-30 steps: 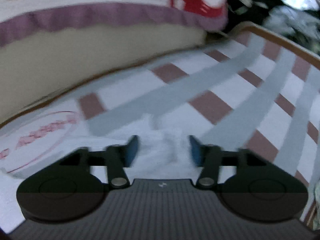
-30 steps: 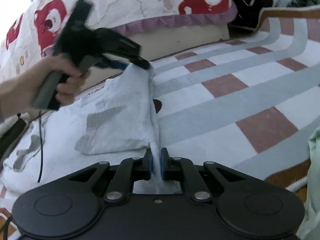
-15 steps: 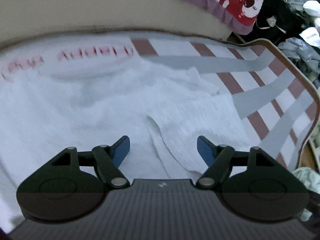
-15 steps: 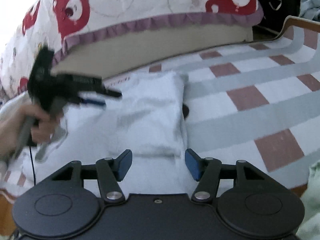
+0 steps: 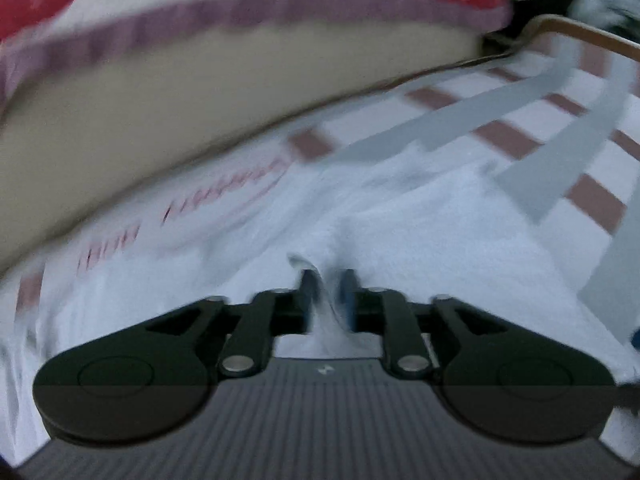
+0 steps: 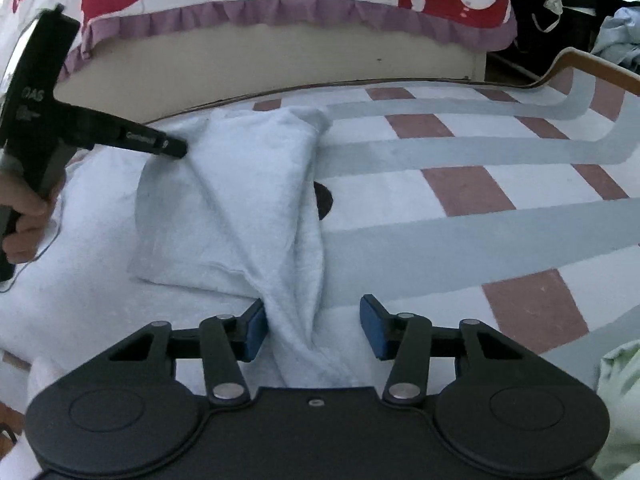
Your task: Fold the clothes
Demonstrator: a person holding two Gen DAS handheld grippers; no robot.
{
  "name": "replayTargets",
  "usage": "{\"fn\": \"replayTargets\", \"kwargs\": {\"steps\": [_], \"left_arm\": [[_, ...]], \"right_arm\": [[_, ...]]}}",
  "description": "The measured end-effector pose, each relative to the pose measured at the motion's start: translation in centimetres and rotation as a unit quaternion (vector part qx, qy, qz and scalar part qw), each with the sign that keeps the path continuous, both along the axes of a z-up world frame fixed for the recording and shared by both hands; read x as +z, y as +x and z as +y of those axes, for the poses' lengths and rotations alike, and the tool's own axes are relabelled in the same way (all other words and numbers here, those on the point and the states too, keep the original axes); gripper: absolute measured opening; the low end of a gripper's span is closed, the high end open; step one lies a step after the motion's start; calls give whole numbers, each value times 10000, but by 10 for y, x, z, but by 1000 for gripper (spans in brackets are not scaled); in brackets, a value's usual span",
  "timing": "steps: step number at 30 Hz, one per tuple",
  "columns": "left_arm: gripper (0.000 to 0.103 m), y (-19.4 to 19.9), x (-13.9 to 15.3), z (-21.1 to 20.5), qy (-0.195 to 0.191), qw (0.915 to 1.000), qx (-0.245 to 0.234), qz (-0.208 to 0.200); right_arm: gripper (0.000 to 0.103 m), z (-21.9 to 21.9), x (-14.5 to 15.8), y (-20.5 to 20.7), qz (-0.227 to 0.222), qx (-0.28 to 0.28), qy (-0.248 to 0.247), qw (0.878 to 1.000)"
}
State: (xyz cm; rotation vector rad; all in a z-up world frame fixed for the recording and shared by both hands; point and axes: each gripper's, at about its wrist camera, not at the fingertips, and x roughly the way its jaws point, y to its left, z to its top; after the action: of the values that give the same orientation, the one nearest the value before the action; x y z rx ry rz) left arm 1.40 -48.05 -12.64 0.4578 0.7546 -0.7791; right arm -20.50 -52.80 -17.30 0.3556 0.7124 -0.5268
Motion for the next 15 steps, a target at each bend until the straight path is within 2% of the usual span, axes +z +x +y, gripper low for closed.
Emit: {"fn": "replayTargets", "kwargs": {"steps": [2, 4, 6, 9, 11, 15], "left_arm": [[71, 12, 6, 21, -179, 9988, 253, 378], [71, 20, 15, 50, -568, 9944, 351, 814], [71, 24, 21, 82, -753, 9897, 453, 1128], [71, 19, 25, 140, -676, 9874, 1035, 984], [73, 21, 27, 178, -661, 9813, 1551, 927], [74, 51, 33, 233, -785, 9666, 2106, 1231]], "right_arm": [[55, 0, -1, -1, -43, -24, 15, 10000], [55, -1, -2, -3, -104, -53, 39, 9999], [54, -3, -3, -5, -218, -134, 104, 9996], [53, -13, -3, -13, -543, -515, 559, 9956], [53, -18, -2, -20, -597, -840, 733, 9920], [54, -23, -1, -25, -562, -988, 837, 9900]]}}
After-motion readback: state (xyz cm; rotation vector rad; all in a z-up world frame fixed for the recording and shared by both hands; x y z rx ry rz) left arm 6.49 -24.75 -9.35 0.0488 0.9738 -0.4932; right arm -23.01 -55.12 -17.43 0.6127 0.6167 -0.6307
